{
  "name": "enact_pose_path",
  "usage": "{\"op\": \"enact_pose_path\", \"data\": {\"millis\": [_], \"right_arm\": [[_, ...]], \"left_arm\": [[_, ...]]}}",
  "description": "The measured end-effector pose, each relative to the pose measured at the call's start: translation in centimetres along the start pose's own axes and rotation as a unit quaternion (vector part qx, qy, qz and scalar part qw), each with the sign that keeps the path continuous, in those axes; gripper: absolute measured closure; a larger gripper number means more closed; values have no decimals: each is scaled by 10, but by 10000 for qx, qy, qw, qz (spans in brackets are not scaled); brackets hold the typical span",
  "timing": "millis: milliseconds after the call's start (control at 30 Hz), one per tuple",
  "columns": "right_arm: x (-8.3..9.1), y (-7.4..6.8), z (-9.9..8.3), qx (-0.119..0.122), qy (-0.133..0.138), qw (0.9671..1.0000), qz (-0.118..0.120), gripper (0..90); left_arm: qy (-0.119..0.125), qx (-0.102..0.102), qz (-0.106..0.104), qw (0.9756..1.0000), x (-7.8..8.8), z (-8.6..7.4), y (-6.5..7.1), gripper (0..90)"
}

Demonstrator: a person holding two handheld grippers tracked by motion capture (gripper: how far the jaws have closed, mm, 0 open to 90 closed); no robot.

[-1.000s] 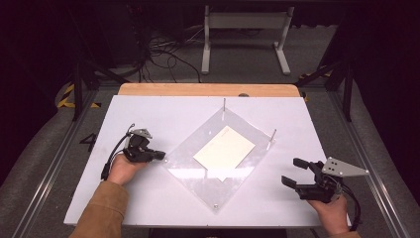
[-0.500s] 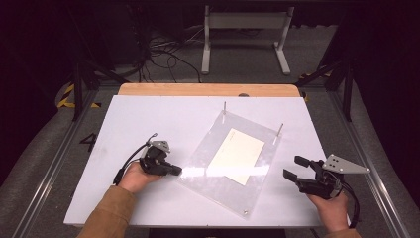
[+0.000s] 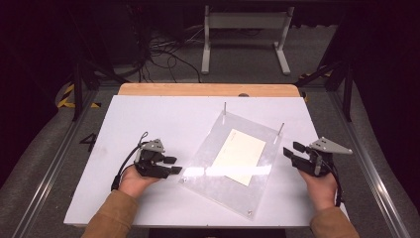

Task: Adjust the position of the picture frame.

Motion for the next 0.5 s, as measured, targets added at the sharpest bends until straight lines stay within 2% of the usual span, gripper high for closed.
{"op": "enact_pose_path", "data": {"millis": [33, 67, 133, 200, 267, 300, 333, 433, 500], "right_arm": [[-10, 3, 4, -9, -50, 9999, -137, 508], [-10, 3, 4, -9, -50, 9999, -137, 508], [-22, 8, 10, -14, -88, 9993, -376, 522], [-33, 14, 18, -174, 27, 9990, -414, 556], [-38, 17, 20, -224, -61, 9987, -446, 566], [-43, 20, 24, -258, -97, 9986, -460, 577], [-47, 23, 26, -260, -4, 9983, -525, 601], [-57, 30, 33, -333, -180, 9975, -598, 634], [-62, 31, 37, -269, -258, 9973, -634, 661]], "left_arm": [[215, 113, 104, 9997, 6, -4, -2, 429], [215, 113, 104, 9997, 6, -4, -2, 403], [584, 240, 175, 9979, 15, -7, -2, 372], [844, 319, 265, 9956, 21, -9, -1, 302], [1068, 377, 341, 9930, 27, -13, 0, 291], [1133, 404, 363, 9921, 28, -15, 2, 277], [1131, 408, 351, 9921, 29, -17, 3, 263], [1048, 343, 406, 9931, 29, -23, 7, 261], [1041, 316, 433, 9931, 29, -25, 9, 262]]}}
Point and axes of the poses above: each handheld gripper's, and its own axes: x roughly backward along the jaws, z roughly out of its top, y roughly to its right, the point moved 4 cm from there along -x, roughly forward along the jaws, and after that the axes turned 14 degrees about -y, right-handed, at the moved point
